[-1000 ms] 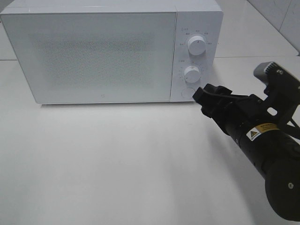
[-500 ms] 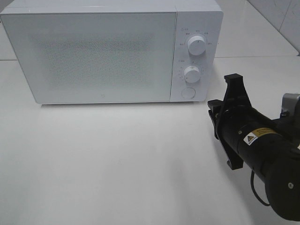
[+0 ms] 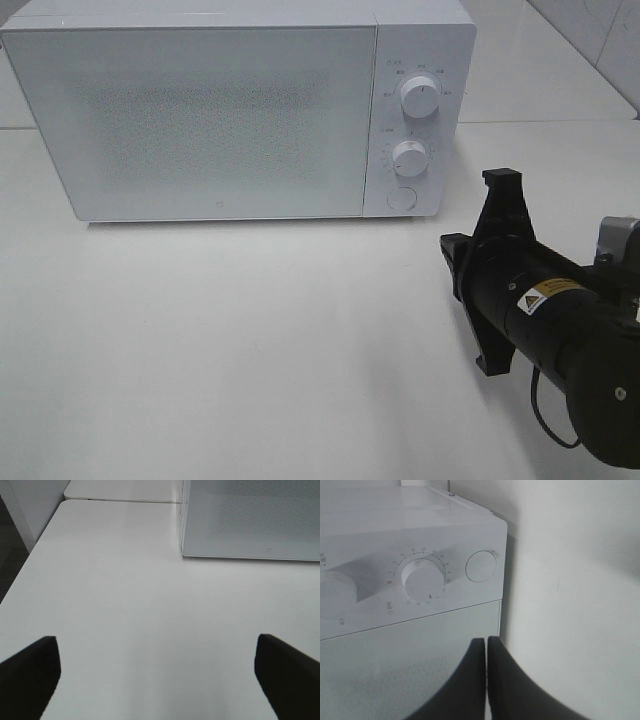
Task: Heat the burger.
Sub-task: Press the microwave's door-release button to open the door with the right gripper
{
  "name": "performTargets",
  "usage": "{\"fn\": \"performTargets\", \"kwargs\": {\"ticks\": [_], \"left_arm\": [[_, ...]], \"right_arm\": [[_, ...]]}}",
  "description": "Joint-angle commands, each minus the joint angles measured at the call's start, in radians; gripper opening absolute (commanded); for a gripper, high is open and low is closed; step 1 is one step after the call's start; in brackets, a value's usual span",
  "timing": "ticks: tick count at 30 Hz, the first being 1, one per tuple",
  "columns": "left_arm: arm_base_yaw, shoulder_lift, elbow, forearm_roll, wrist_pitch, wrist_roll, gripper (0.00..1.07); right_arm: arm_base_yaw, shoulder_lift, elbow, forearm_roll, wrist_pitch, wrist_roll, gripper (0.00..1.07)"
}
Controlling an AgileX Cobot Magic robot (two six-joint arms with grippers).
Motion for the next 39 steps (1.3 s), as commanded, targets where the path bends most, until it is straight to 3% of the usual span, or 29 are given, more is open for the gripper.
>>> {"fn": "performTargets", "kwargs": {"ticks": [1, 8, 20, 39], "left_arm": [[0.004, -0.018, 0.002, 0.001, -0.016, -0.006, 0.98], [0.004, -0.018, 0.002, 0.001, -0.016, -0.006, 0.98], [0.004, -0.018, 0.002, 0.001, -0.016, -0.006, 0.98], [0.004, -0.018, 0.002, 0.001, -0.016, -0.006, 0.98]], "right_arm": [[-0.012, 0.002, -0.012, -0.019, 0.018, 0.007, 0.0], [-0.088, 0.065, -0.092, -0.138, 0.031, 0.077, 0.0], [-0.108, 0.188, -0.199, -0.159, 0.032, 0.154, 0.0], [-0.239, 0.314, -0.388, -0.218, 0.119, 0.149, 0.0]]}}
